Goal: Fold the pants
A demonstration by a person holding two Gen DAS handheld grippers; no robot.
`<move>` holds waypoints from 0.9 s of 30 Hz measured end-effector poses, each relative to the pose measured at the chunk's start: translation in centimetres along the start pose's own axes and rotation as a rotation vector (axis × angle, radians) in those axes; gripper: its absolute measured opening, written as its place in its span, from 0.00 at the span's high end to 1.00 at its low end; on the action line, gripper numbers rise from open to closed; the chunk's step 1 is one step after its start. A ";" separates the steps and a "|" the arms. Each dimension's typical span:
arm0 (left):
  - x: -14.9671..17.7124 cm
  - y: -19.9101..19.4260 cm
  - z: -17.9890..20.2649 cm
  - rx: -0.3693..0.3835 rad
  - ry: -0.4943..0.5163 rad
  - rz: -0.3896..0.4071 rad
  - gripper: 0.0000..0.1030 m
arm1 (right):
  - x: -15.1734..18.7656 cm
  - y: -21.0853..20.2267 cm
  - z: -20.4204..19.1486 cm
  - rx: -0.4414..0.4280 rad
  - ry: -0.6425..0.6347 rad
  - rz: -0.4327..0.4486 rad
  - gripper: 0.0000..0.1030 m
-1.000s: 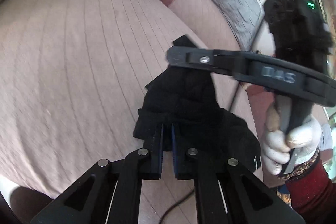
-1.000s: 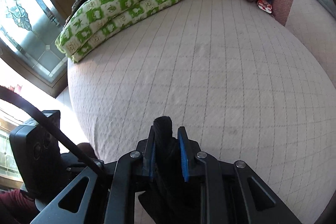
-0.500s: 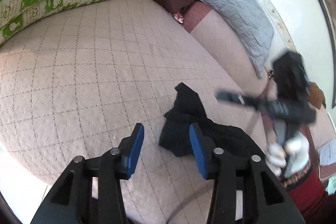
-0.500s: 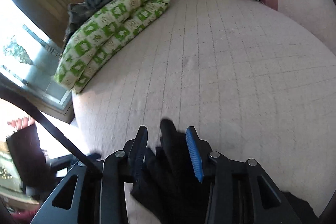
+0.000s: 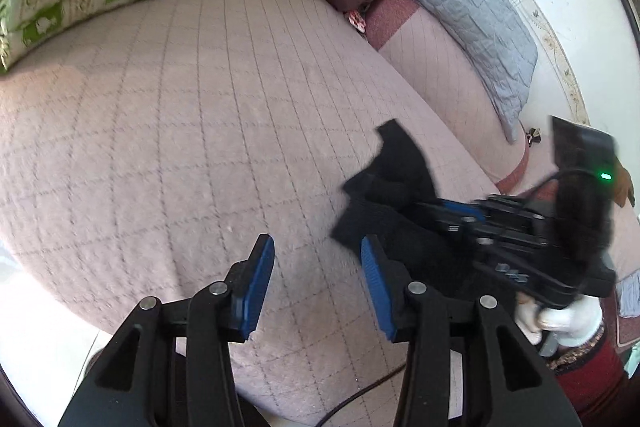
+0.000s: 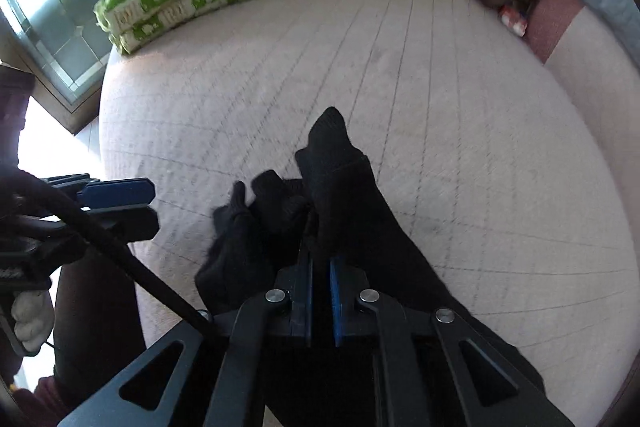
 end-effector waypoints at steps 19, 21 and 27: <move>-1.2 -0.2 -0.9 -0.004 -0.004 0.034 0.58 | -3.5 0.5 1.8 0.009 0.029 0.089 0.65; -1.0 -0.3 -0.7 -0.008 -0.001 0.037 0.58 | -3.6 3.0 2.0 0.049 0.010 0.013 0.65; -0.3 -1.1 -0.2 -0.011 0.004 0.045 0.58 | -3.3 1.4 3.3 -0.025 0.078 0.052 0.96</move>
Point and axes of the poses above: each gripper's, at about its wrist camera, not at the fingertips, and y roughly the way its jaws point, z to its right, x to its underside, the point moved 1 cm from there along y, roughly the way its jaws point, and after that the axes turned 9 degrees about -x, right-handed, at the moved point
